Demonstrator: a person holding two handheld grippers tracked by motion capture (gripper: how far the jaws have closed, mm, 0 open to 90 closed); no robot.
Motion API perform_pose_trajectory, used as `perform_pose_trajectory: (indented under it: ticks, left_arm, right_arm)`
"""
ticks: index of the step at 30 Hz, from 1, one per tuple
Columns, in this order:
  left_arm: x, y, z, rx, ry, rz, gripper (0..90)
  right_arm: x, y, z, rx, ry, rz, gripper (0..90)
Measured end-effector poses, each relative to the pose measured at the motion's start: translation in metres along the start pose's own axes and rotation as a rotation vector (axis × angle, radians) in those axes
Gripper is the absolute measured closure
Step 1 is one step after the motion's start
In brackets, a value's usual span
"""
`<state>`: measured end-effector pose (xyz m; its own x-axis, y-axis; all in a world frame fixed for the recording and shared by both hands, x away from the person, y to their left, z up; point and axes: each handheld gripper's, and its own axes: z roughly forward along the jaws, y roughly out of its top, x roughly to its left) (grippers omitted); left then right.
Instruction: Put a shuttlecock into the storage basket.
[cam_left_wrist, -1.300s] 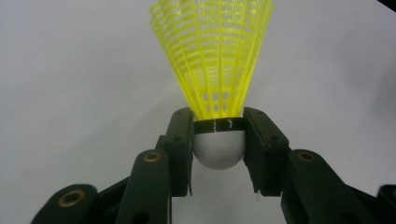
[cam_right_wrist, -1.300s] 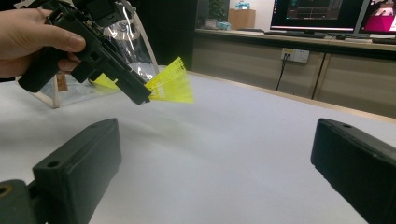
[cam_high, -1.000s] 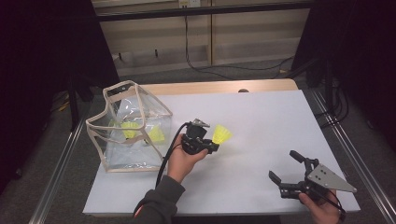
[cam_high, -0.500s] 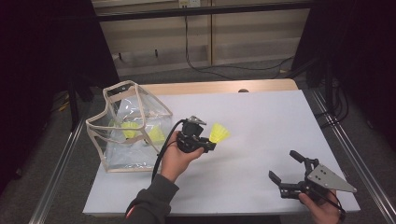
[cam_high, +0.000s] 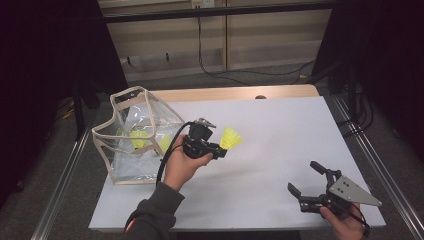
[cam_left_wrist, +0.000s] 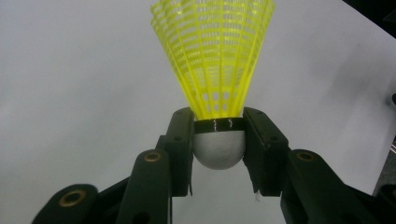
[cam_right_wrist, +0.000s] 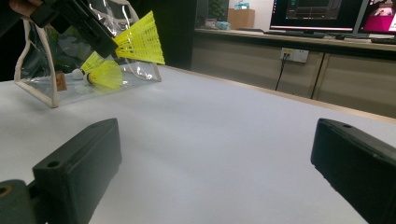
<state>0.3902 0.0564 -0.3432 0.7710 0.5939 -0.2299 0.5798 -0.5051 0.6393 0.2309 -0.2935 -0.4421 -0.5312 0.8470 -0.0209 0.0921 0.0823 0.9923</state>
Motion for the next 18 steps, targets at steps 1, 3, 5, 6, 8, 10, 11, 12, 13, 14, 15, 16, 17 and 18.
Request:
perform_pose_trajectory:
  ticks: [1,3,5,6,8,10,11,12,13,14,15,16,17,18]
  left_arm:
    - [0.001,0.000,-0.002,-0.002,-0.009,-0.003,65.0]
    - [0.002,0.001,-0.006,0.000,-0.004,-0.005,65.0]
    - [0.003,0.002,-0.010,0.008,-0.006,-0.002,65.0]
    - [0.003,0.003,-0.012,-0.001,-0.009,-0.011,65.0]
    - [0.003,0.004,-0.015,0.009,-0.005,-0.006,65.0]
    - [0.004,0.005,-0.020,0.017,-0.008,0.001,65.0]
    - [0.005,0.005,-0.022,0.014,-0.004,-0.002,65.0]
    - [0.005,0.006,-0.025,0.013,-0.004,-0.004,65.0]
    - [0.006,0.006,-0.027,0.011,-0.003,-0.005,65.0]
    - [0.006,0.007,-0.029,0.013,-0.002,-0.003,65.0]
    - [0.006,0.007,-0.031,0.004,0.000,-0.012,65.0]
    - [0.007,0.008,-0.033,0.013,0.000,-0.004,65.0]
    - [0.008,0.008,-0.035,0.008,0.003,-0.008,65.1]
    - [0.008,0.008,-0.036,0.006,0.003,-0.009,65.1]
  right_arm:
    - [0.000,0.000,0.000,0.000,0.000,0.000,1.6]
    - [0.000,0.000,0.000,0.000,-0.001,-0.001,1.6]
    - [0.000,0.000,0.000,0.000,0.000,-0.001,1.6]
    - [0.000,0.000,0.000,0.000,0.000,0.000,1.6]
    - [0.000,0.000,0.000,0.001,-0.001,0.000,1.6]
    - [0.001,0.000,0.001,0.001,-0.003,-0.001,1.6]
    - [0.001,0.000,0.001,0.002,-0.002,-0.002,1.6]
    - [0.001,0.000,0.001,0.002,-0.002,-0.003,1.6]
    - [0.001,0.000,0.001,0.001,-0.001,-0.004,1.6]
    - [0.001,0.000,0.000,0.001,-0.002,-0.005,1.6]
    - [0.001,0.000,0.000,0.001,-0.002,-0.005,1.6]
    - [0.001,0.000,0.000,0.002,-0.002,-0.003,1.6]
    - [0.001,0.000,0.000,0.002,-0.002,-0.004,1.6]
    - [0.001,0.000,0.001,0.002,-0.001,-0.002,1.6]
